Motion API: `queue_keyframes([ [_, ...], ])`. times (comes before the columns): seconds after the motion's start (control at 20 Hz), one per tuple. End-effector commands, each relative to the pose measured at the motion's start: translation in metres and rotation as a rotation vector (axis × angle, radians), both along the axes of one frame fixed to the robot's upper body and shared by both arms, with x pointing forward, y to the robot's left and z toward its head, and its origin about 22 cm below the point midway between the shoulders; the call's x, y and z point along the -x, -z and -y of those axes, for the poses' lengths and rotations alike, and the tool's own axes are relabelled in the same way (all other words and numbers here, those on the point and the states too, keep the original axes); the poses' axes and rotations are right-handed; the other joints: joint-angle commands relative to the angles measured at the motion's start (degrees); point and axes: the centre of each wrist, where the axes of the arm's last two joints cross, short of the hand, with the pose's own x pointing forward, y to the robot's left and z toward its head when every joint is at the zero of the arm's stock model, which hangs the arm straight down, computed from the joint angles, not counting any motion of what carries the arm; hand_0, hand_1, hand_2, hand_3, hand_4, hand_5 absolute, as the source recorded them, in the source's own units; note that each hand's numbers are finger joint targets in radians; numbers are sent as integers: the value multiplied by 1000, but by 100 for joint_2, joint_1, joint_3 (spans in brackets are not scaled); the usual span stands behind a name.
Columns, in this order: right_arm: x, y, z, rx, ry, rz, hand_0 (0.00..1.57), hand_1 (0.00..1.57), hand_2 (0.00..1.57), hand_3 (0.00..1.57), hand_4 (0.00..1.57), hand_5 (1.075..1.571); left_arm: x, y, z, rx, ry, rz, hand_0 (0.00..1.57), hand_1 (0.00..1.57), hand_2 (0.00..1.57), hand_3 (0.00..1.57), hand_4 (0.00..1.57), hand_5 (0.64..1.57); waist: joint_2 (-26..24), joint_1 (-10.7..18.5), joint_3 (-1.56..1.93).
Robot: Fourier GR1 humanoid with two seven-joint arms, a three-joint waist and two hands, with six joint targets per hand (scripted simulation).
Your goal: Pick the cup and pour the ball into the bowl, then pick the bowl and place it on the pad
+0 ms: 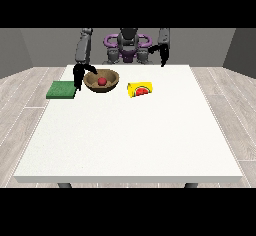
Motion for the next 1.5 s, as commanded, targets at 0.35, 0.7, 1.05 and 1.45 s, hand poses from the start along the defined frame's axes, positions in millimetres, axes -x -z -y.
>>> queue_keyframes([
  [0.35,-9,18,-16,-27,61,-33,0,0,0,0,401,1570,14,-3,-9,-12,28,36,0,0,0,0,956,1425,98,225,-1],
  [0.7,17,41,-3,-163,199,-131,1386,1386,1258,466,662,1473,13,-23,6,-14,71,93,0,0,0,0,947,1422,528,382,6],
  [1.05,33,42,12,-126,261,-210,1571,1571,1571,1571,936,1488,13,-23,-13,0,40,41,0,0,0,0,1012,1382,120,340,-9],
  [1.45,-36,-39,41,-82,246,-219,1571,1571,1571,1468,934,1501,3,-1,-38,-2,-55,-28,0,0,0,0,1143,1358,-255,-246,-10],
])
